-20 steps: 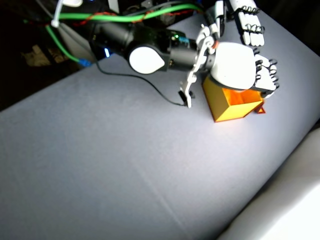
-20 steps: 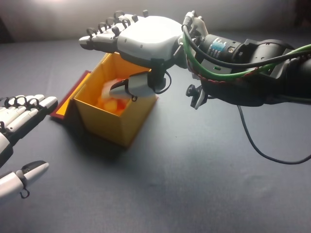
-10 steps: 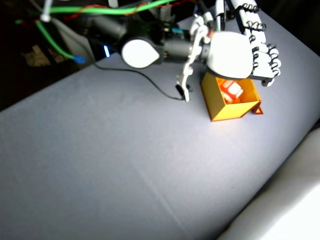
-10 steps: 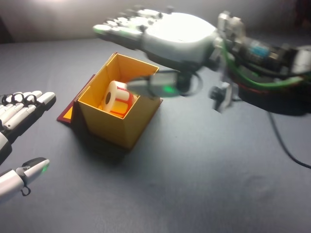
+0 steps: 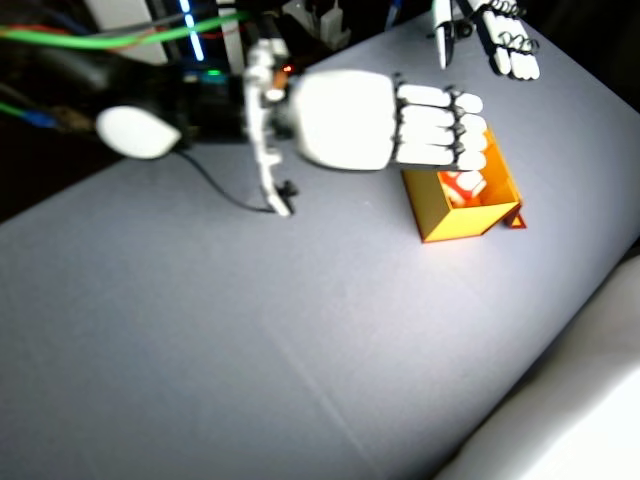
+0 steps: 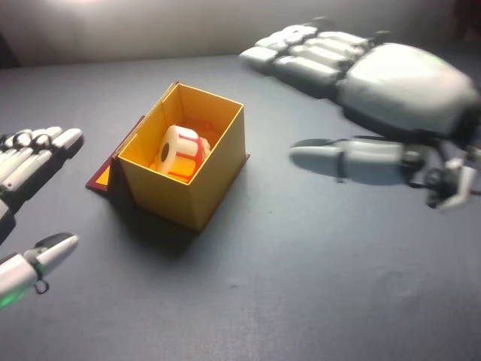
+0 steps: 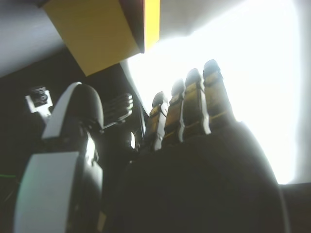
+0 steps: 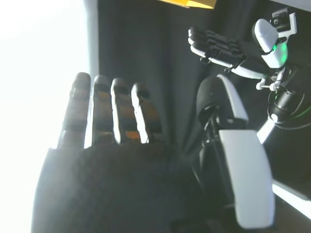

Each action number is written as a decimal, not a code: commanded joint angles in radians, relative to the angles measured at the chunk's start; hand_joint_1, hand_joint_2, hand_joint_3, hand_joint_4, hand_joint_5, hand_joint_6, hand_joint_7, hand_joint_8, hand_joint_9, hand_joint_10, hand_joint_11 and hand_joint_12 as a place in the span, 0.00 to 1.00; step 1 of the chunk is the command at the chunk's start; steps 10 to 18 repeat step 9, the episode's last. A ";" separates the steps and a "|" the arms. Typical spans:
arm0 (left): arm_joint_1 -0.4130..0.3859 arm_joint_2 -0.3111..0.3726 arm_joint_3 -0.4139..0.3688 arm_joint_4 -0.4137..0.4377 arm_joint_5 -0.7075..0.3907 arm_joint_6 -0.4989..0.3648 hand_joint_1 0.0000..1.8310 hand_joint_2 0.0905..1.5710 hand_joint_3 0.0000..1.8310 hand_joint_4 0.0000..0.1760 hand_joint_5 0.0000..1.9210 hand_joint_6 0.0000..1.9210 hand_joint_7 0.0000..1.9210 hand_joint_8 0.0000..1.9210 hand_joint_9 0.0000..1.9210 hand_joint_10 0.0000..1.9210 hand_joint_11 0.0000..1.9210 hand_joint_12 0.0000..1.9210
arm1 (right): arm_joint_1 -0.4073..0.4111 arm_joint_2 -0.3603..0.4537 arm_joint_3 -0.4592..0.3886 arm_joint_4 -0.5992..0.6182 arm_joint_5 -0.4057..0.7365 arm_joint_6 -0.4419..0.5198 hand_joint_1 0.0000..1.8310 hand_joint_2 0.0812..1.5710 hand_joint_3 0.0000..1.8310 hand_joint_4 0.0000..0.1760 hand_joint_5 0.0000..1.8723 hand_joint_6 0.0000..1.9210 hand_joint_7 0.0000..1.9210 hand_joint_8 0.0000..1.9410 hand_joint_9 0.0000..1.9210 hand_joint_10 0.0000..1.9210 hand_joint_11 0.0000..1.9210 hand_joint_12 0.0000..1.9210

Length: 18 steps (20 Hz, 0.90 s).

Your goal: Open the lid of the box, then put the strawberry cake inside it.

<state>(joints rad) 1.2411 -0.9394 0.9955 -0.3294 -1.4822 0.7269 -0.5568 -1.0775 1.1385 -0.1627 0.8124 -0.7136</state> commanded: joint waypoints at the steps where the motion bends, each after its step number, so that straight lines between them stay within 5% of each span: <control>1: -0.011 0.003 0.006 0.004 -0.150 -0.006 0.37 0.87 0.00 0.44 0.00 0.00 0.00 0.00 0.00 0.00 0.00 0.00 | -0.005 0.013 -0.014 0.010 0.174 0.004 0.13 0.82 0.00 0.33 0.00 0.00 0.00 0.00 0.00 0.00 0.00 0.00; 2: -0.029 0.003 0.011 0.015 -0.155 -0.006 0.36 0.87 0.00 0.45 0.00 0.00 0.00 0.00 0.00 0.00 0.00 0.00 | -0.049 0.050 -0.039 0.032 0.218 0.004 0.11 0.82 0.00 0.63 0.00 0.00 0.00 0.00 0.00 0.00 0.00 0.00; 3: -0.042 0.004 0.015 0.027 -0.157 -0.006 0.36 0.87 0.00 0.52 0.00 0.00 0.00 0.00 0.00 0.00 0.00 0.00 | -0.101 0.091 -0.066 0.057 0.266 0.004 0.12 0.82 0.00 0.81 0.00 0.00 0.00 0.00 0.00 0.00 0.00 0.00; 5: -0.059 0.011 0.019 0.044 -0.162 -0.006 0.37 0.87 0.00 0.46 0.00 0.00 0.00 0.00 0.00 0.00 0.00 0.00 | -0.180 0.145 -0.105 0.095 0.334 0.001 0.13 0.82 0.00 0.73 0.00 0.00 0.00 0.00 0.00 0.00 0.00 0.00; 6: -0.066 0.013 0.021 0.050 -0.169 -0.006 0.31 0.88 0.00 0.42 0.00 0.00 0.00 0.00 0.00 0.00 0.00 0.00 | -0.242 0.183 -0.136 0.141 0.392 -0.018 0.12 0.82 0.00 0.48 0.00 0.00 0.00 0.00 0.00 0.00 0.00 0.00; 7: -0.069 0.015 0.022 0.054 -0.175 -0.006 0.31 0.88 0.00 0.42 0.00 0.00 0.00 0.00 0.00 0.00 0.00 0.00 | -0.292 0.207 -0.158 0.178 0.441 -0.034 0.12 0.82 0.00 0.48 0.00 0.00 0.00 0.00 0.00 0.00 0.00 0.00; 8: -0.071 0.017 0.022 0.057 -0.187 -0.006 0.32 0.89 0.00 0.33 0.00 0.00 0.00 0.00 0.00 0.00 0.00 0.00 | -0.363 0.235 -0.186 0.236 0.529 -0.051 0.14 0.84 0.00 0.29 0.00 0.00 0.00 0.00 0.00 0.00 0.00 0.00; 9: -0.072 0.019 0.022 0.057 -0.197 -0.006 0.31 0.90 0.01 0.39 0.00 0.00 0.00 0.00 0.00 0.00 0.00 0.00 | -0.421 0.254 -0.203 0.279 0.589 -0.058 0.17 0.85 0.01 0.17 0.00 0.00 0.00 0.00 0.00 0.00 0.00 0.00; 18: -0.072 0.019 0.022 0.057 -0.197 -0.006 0.31 0.90 0.01 0.39 0.00 0.00 0.00 0.00 0.00 0.00 0.00 0.00 | -0.421 0.254 -0.203 0.279 0.589 -0.058 0.17 0.85 0.01 0.17 0.00 0.00 0.00 0.00 0.00 0.00 0.00 0.00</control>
